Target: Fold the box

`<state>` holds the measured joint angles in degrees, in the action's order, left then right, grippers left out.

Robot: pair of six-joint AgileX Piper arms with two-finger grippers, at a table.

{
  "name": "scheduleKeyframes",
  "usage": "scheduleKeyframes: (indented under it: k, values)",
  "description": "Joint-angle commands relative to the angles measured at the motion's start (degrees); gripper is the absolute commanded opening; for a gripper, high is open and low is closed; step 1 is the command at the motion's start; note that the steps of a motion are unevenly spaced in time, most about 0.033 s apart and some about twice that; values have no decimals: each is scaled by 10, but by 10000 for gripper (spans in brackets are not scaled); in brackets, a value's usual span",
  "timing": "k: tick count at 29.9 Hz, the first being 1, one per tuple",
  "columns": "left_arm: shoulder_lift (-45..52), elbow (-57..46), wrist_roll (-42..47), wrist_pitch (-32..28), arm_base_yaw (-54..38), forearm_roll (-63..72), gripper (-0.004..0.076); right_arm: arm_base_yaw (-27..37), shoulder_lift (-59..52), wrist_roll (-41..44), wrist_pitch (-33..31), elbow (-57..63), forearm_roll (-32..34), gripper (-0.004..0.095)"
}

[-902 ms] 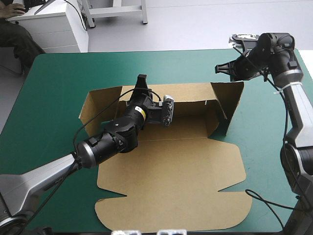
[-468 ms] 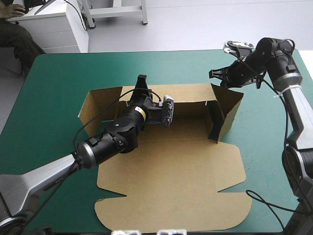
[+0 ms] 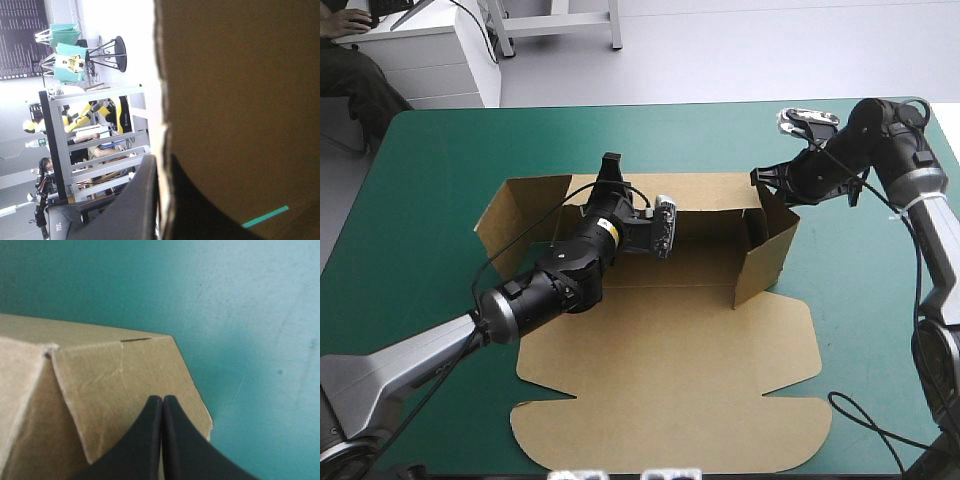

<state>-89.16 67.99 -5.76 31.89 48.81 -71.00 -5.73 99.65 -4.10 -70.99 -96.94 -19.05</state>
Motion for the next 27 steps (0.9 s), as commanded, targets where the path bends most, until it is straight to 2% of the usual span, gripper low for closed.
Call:
scheduleKeyframes:
  k: [1,7,11,16,19,27]
  values:
    - [21,14,12,-3,2,-22,-8,3,-47,-16,-7,7,-23,-19]
    - [21,14,16,3,2,-22,-8,3,-78,-47,-6,53,-21,-19]
    - [21,14,21,3,2,-22,-8,3,-93,-98,-3,81,-24,-19]
    - [21,14,24,3,2,-22,-8,3,-140,-129,87,138,-34,-19]
    - [21,14,24,1,2,-22,-8,3,-159,-169,107,171,-54,-19]
    - [21,14,25,5,2,-22,-8,3,-198,-312,234,281,-175,-19]
